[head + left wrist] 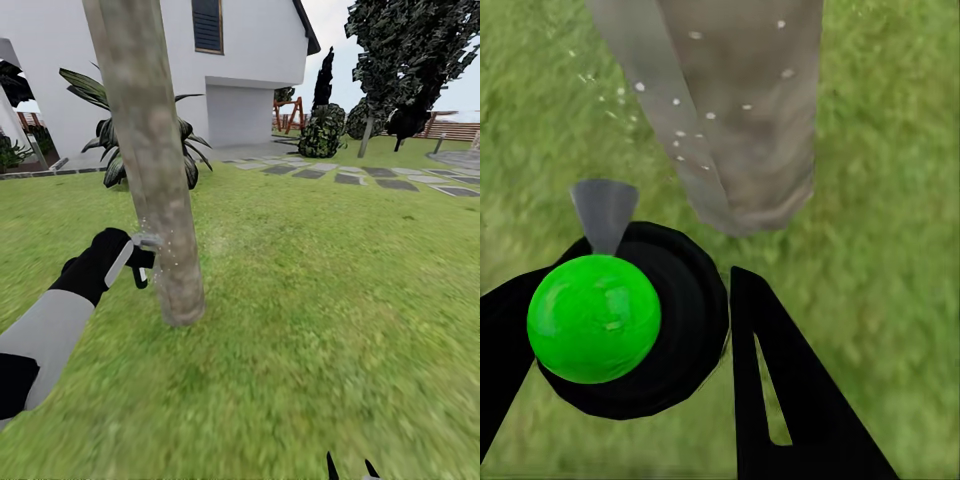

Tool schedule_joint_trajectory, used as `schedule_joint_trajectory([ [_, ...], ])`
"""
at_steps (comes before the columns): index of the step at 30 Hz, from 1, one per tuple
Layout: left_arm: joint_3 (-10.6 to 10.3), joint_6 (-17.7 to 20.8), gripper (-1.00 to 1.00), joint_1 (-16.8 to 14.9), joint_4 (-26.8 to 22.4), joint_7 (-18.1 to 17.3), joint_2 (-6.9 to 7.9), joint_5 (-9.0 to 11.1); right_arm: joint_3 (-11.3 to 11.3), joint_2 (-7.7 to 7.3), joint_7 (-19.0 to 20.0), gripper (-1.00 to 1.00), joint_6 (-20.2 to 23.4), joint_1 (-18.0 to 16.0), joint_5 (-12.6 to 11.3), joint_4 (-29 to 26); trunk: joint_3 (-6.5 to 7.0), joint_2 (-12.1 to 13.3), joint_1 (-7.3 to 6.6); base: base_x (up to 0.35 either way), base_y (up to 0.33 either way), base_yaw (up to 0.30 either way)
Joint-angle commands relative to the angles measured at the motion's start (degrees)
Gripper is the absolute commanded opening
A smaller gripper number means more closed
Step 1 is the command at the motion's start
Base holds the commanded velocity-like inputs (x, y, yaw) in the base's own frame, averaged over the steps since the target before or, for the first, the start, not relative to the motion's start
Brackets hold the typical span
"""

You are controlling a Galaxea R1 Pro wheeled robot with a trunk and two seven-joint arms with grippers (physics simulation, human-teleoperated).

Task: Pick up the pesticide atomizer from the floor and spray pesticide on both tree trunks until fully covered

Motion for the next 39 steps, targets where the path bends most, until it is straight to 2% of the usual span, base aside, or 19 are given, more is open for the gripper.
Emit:
schedule_joint_trajectory([
  [1, 0.1, 0.0, -1.0, 0.0, 0.0, 0.0, 0.21, 0.0, 0.0, -0.39, 0.0, 1.0, 0.0, 0.0, 0.0, -0.1, 0.0, 0.0, 0.0, -0.012, -0.006, 0.0],
  [3, 0.4, -0.1, -1.0, -0.2, 0.0, 0.0, -0.11, 0.1, 0.0, -2.38, 0.0, 1.0, -0.1, 0.0, 0.0, -0.1, 0.0, 0.0, 0.0, -0.003, -0.001, 0.0],
  [7, 0.4, -0.1, -1.0, -1.5, -2.6, 0.1, -3.58, -0.1, 0.2, -3.16, 0.1, 1.0, -0.1, 0.0, 0.2, 0.1, 0.0, 0.0, 0.0, 0.0, 0.0, 0.0],
  [8, 0.5, 0.0, -1.0, -1.6, -3.0, 0.1, -2.47, -0.1, 0.2, -3.19, 0.2, 1.0, -0.1, 0.0, 0.2, 0.1, 0.0, 0.0, 0.0, 0.0, 0.0, 0.0],
  [9, 0.7, 0.0, -1.0, -1.6, -3.2, 0.1, 0.63, 0.1, 0.2, -3.2, 0.2, 1.0, -0.1, 0.0, 0.2, 0.1, 0.0, 0.0, 0.0, 0.0, 0.0, 0.0],
  [10, 0.7, 0.0, -1.0, -1.6, -3.3, 0.1, 2.19, 0.2, 0.2, -3.21, 0.2, 1.0, -0.1, 0.0, 0.2, 0.1, 0.0, 0.0, 0.0, 0.0, 0.0, 0.0],
  [12, 0.7, 0.0, -1.0, -1.6, -3.9, 0.1, 4.07, 1.3, 0.2, -3.21, 0.2, 1.0, 0.0, 0.0, 0.3, 0.2, 0.0, 0.0, 0.0, 0.0, 0.0, 0.0],
  [14, 0.4, 0.0, -1.0, -1.5, -5.6, 0.1, 3.51, 1.7, 0.2, -3.21, 0.2, 1.0, 0.0, 0.0, 0.3, 0.2, 0.0, 0.0, 0.0, 0.0, 0.0, 0.0],
  [16, 0.1, 0.0, -1.0, -1.6, -6.2, 0.1, -0.24, 1.6, 0.2, -3.21, 0.2, 1.0, 0.0, 0.0, 0.3, 0.2, 0.0, 0.0, 0.0, 0.0, 0.0, 0.0],
  [17, 0.1, 0.0, -1.0, -1.9, -6.4, 0.1, -1.46, 1.5, 0.2, -3.21, 0.2, 1.0, -0.1, 0.0, 0.3, 0.2, 0.0, 0.0, 0.0, 0.0, 0.0, 0.0],
  [18, 0.2, 0.0, -1.0, -2.1, -6.4, 0.1, -1.57, 1.6, 0.2, -3.21, 0.2, 1.0, 0.0, 0.0, 0.3, 0.2, 0.0, 0.0, 0.0, 0.0, 0.0, 0.0],
  [20, 0.5, 0.0, -1.0, -2.2, -6.4, 0.1, -0.47, 1.5, 0.2, -3.21, 0.2, 1.0, 0.0, 0.0, 0.3, 0.2, 0.0, 0.0, 0.0, 0.0, 0.0, 0.0],
  [23, 1.3, 0.0, -1.0, -2.7, -6.4, 0.1, 4.84, 2.4, 0.3, -3.21, 0.2, 1.0, 0.0, 0.0, 0.3, 0.2, 0.0, 0.0, 0.0, 0.0, 0.0, 0.0],
  [25, 2.0, 0.0, -1.0, -2.7, -6.5, 0.1, 5.77, 3.1, 0.3, -3.21, 0.2, 1.0, 0.0, 0.0, 0.3, 0.2, 0.0, 0.0, 0.0, 0.0, 0.0, 0.0],
  [29, 1.6, 0.0, -1.0, -1.7, -7.7, 0.1, 5.26, 3.4, 0.3, -3.21, 0.2, 1.0, 0.0, 0.0, 0.3, 0.2, 0.0, 0.0, 0.0, 0.0, 0.0, 0.0],
  [33, -1.6, -0.1, -1.0, 3.5, -7.9, 0.1, 3.1, 3.4, 0.3, -3.21, 0.2, 1.0, 0.0, 0.0, 0.4, 0.2, 0.0, 0.0, 0.0, 0.0, 0.0, 0.0],
  [36, -1.6, -0.2, -1.0, 5.6, -7.4, 0.1, 3.24, 3.3, 0.3, -3.21, 0.2, 1.0, 0.0, 0.0, 0.3, 0.2, 0.0, 0.0, 0.0, 0.0, 0.0, 0.0],
  [37, -1.4, -0.6, -1.0, 10.2, -7.3, 1.0, 3.44, 2.7, 0.3, -3.27, 0.2, 1.0, -0.1, 0.0, 0.3, 0.2, 0.0, 0.0, 0.0, 0.0, 0.0, 0.0],
  [39, 0.4, -0.9, -1.0, 12.7, -7.1, 6.0, 3.08, 3.1, 0.3, -5.31, 0.2, 1.0, -0.2, 0.0, 0.3, 0.1, 0.0, 0.0, 0.0, 0.0, -0.106, 0.0],
])
